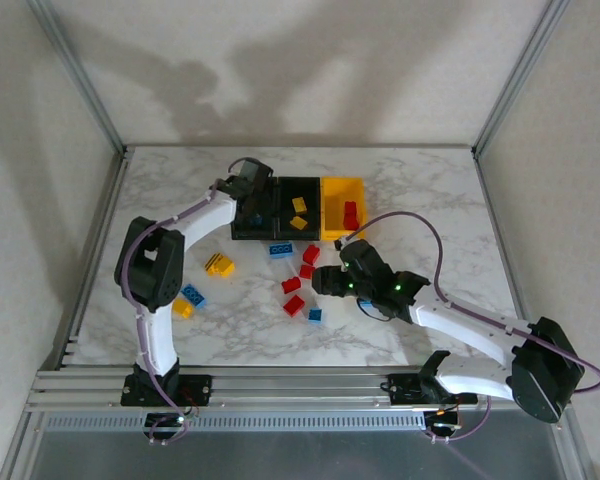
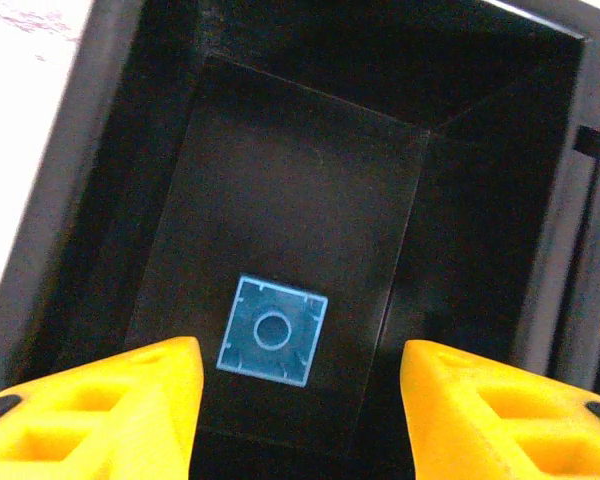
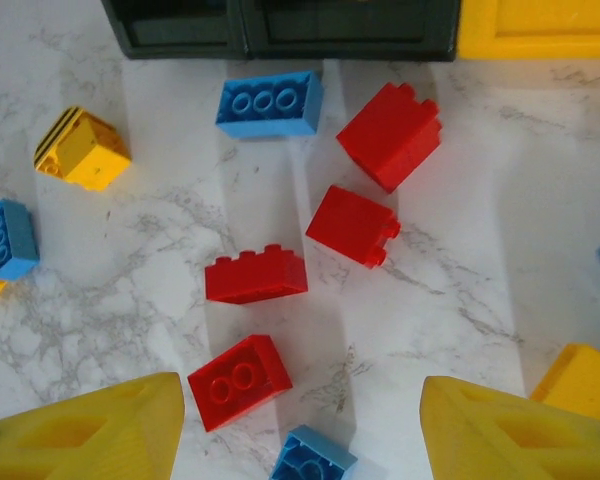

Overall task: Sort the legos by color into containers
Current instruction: Place the lego in the container, then pick up the lego from the center of the table.

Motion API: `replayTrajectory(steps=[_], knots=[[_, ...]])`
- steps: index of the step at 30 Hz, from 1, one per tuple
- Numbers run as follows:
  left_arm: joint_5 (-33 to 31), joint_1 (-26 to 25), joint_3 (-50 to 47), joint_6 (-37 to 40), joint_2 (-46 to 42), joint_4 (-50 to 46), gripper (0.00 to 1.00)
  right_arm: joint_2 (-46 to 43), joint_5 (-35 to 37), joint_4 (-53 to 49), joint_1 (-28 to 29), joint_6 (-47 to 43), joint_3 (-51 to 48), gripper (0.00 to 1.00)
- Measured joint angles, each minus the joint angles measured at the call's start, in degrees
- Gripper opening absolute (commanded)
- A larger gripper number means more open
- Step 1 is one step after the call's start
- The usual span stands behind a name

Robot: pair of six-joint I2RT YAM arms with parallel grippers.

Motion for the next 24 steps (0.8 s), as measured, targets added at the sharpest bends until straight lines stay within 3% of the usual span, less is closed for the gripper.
replayTrajectory(steps=[12,24], knots=[[2.6,-3.9,-14.6,-0.3,-25.6,1.5,0.6,-3.4,9.4,-9.0,-0.1,3.9,8.5,0.68],[6.2,-7.7,-36.7,-4.5,-47.5,4.1,0.64,4.2,6.8,-11.5,0.1,4.6,10.3,0.64]])
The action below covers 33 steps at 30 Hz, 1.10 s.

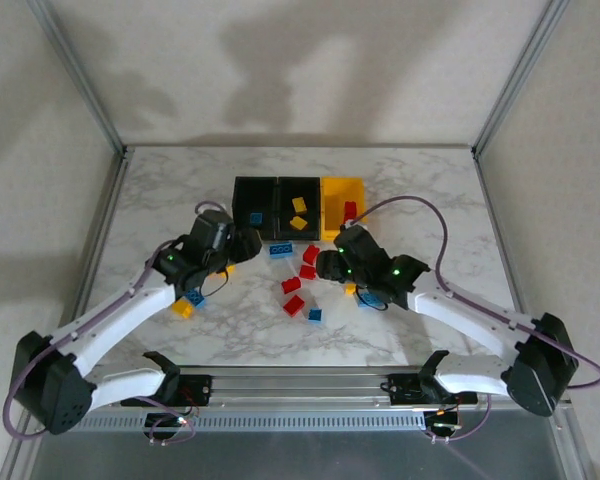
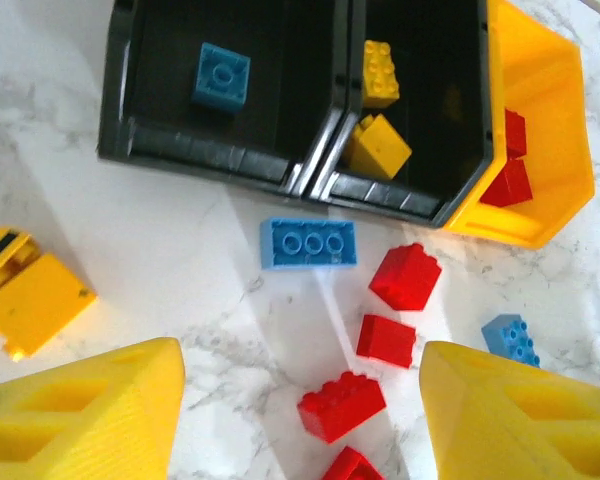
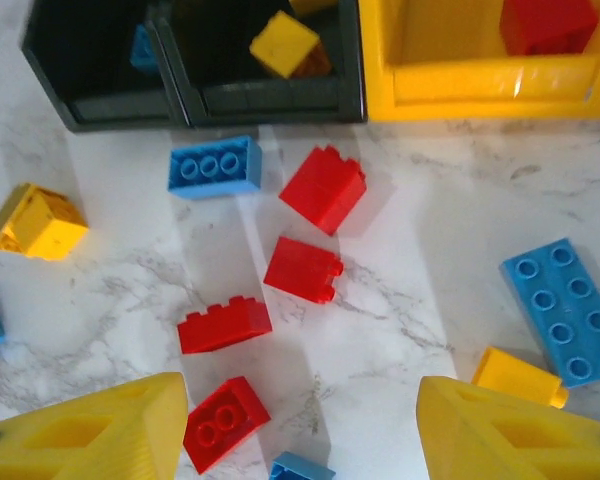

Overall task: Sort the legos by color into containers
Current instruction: Pick up the lego from the center of the table.

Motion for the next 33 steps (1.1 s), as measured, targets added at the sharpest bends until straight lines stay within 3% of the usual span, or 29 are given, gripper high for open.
replayTrajectory(steps=[7,22,30,33], knots=[[0.0,-0.1,-11.3,-5.3,-9.9,-1.3,0.68,10.3,-2.6,0.8,3.0,-0.8,2.3,0.69],[0.3,-0.1,-18.9,-14.6,-20.1,-7.0,0.69,30.7,-6.2,3.1,5.8,-8.5,13.9,0.7],[1.2,-0.1,-20.0,-16.0,-21.0,-7.4,0.69,36.2,-6.5,3.5,5.9,-10.5,17.6,0.65],[1.3,-0.1,-20.0,-16.0,-21.0,-7.4,0.69,38.0,-6.4,3.6,6.1,-10.9,18.6,0.57]])
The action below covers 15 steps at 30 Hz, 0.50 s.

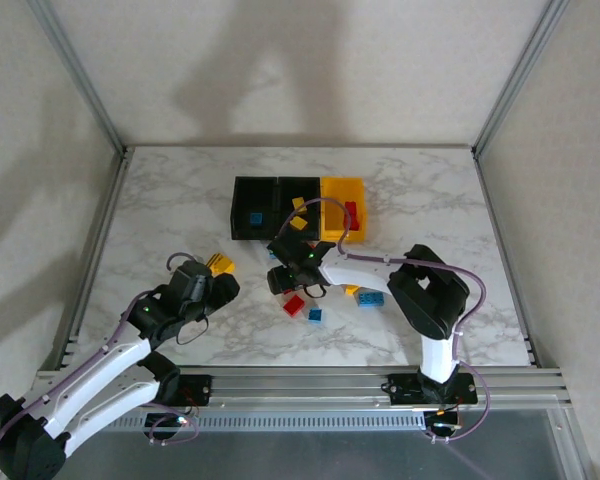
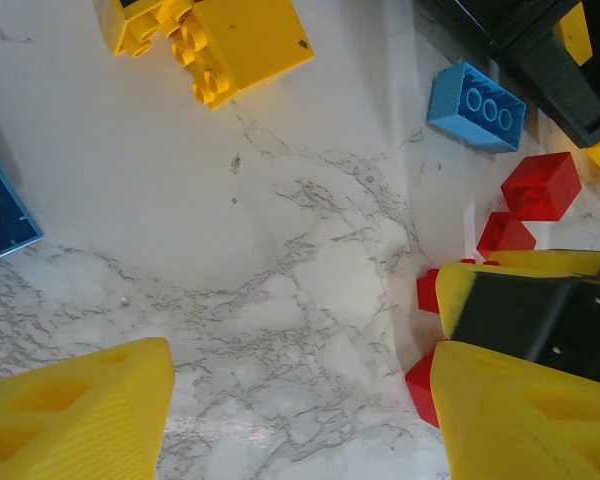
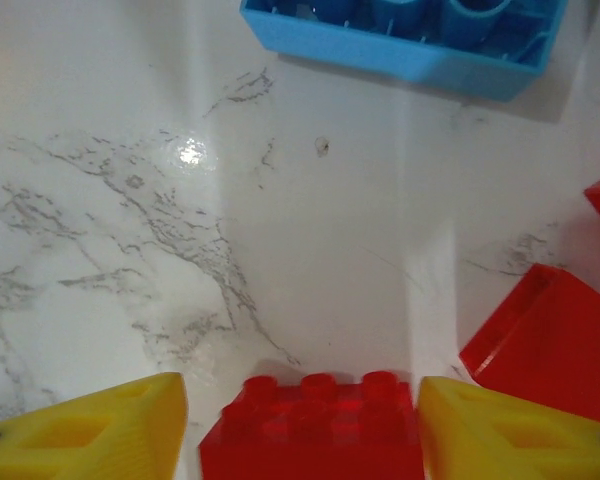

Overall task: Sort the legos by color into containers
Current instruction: Pick up the lego from the center of the table.

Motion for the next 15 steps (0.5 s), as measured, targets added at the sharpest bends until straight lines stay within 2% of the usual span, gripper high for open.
replayTrajectory(steps=[6,15], knots=[[0.0,0.0,0.0,0.0,0.0,0.0,0.69,0.3,0.0,-0.4,0.5,-0.6,0.7,0.43],[0.5,0.1,0.0,0.0,0.2,0.7,0.69,-0.6,1.4,-2.7,0.5,-1.2,1.5,0.41]])
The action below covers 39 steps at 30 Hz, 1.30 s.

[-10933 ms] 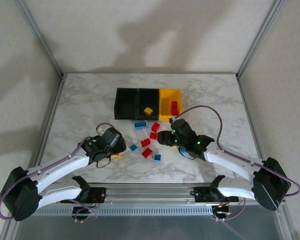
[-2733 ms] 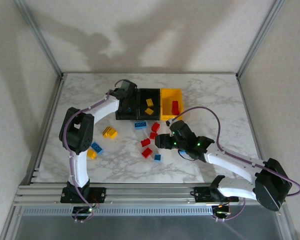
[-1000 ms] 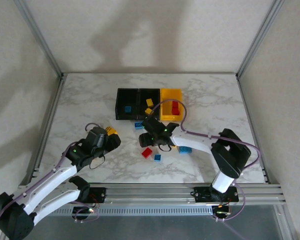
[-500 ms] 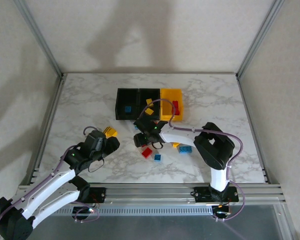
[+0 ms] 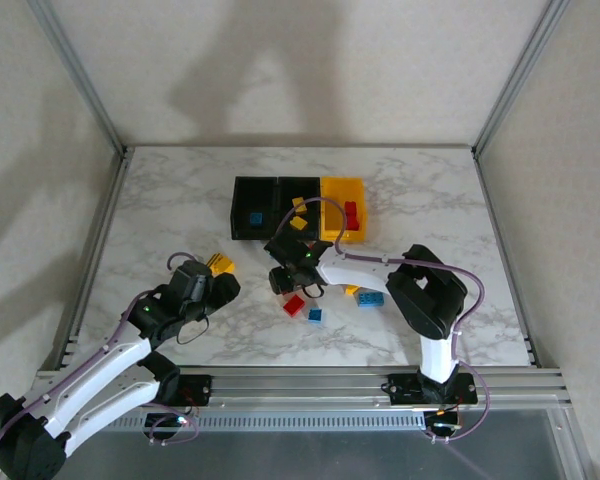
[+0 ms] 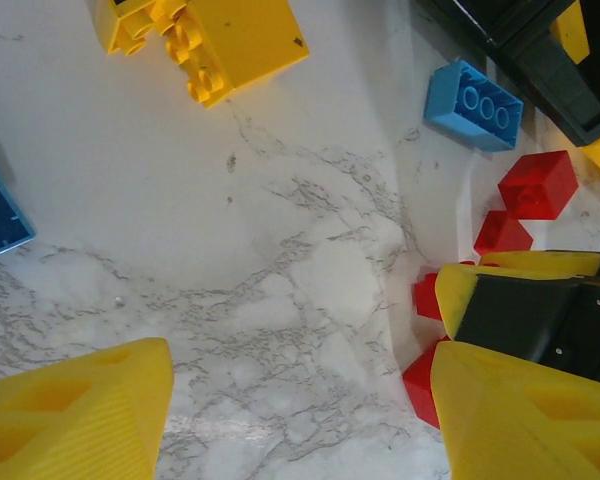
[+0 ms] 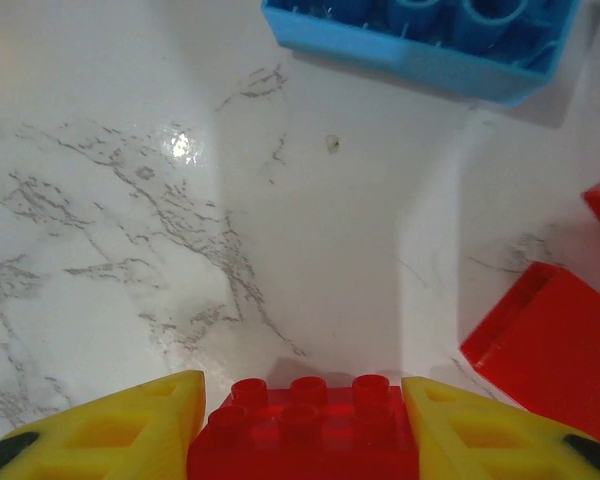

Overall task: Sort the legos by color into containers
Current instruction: Pick up the lego from the center of the table, then place the lego in the container.

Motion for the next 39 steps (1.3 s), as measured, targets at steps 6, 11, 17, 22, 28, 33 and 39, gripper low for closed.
replayTrajectory(steps=[6,11,17,22,28,33,39], knots=[[0.6,0.0,0.3,0.3,1.6,2.1,0.68,-5.6,1.7,-2.1,-1.4,0.0,1.7,0.42],[1.5,-0.5,3.3,1.2,5.1,4.5,0.68,-11.0,3.1,-3.7,-6.7,-0.3,3.0,0.42],[2.1,-3.5,8.3,2.0,11.4,8.9,0.68,-12.2,4.2,-5.0,-15.9,-1.3,4.9,0.42],[2.1,-6.7,11.6,2.3,16.1,12.2,0.68,-10.3,4.9,-5.8,-22.7,-1.6,8.3,0.42],[2.1,-9.3,12.8,2.6,20.2,13.6,0.68,-3.7,4.7,-5.9,-26.7,-2.3,13.1,0.42],[2.1,-9.7,12.8,2.8,20.9,13.6,0.68,1.6,4.2,-5.9,-27.3,-2.9,16.2,0.42],[1.8,-9.7,13.2,2.9,20.9,13.6,0.68,4.9,3.2,-5.9,-27.7,-2.8,17.0,0.43]])
